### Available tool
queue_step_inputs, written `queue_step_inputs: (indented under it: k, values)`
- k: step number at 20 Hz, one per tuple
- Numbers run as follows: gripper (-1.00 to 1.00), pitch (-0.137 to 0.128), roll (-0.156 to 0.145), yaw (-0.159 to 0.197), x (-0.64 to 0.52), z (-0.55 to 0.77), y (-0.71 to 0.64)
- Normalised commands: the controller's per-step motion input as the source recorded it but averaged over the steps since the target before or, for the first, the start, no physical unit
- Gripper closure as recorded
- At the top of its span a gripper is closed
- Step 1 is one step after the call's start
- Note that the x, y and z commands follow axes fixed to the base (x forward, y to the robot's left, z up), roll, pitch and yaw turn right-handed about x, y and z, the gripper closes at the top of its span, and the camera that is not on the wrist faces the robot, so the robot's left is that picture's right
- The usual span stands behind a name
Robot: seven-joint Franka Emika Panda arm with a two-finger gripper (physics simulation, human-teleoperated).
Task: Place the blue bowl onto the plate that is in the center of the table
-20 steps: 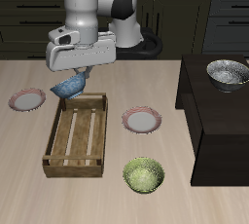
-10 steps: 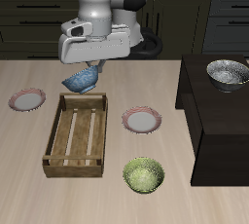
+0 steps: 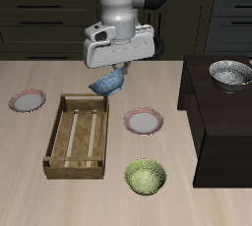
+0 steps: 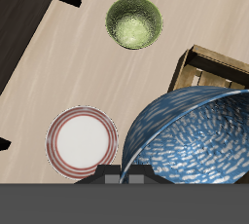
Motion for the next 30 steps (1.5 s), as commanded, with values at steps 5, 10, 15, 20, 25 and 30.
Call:
queue_step_inputs:
  k: [5, 10, 15, 20, 25, 30]
  values:
    - [1.00, 0.068, 0.058, 0.024, -0.15, -0.38, 0.34]
    - [1.00, 0.061, 0.013, -0.014, -0.14, -0.39, 0.11]
    - [1.00, 0.025, 0.014, 0.004, -0.09, -0.18, 0.06]
    - [1.00, 0.018, 0.026, -0.001, -0.03, -0.10, 0.20]
    - [1.00, 0.038, 0.007, 0.021, -0.02, -0.25, 0.08]
    - [1.00, 0.038, 0.005, 0.015, -0.04, -0.23, -0.02]
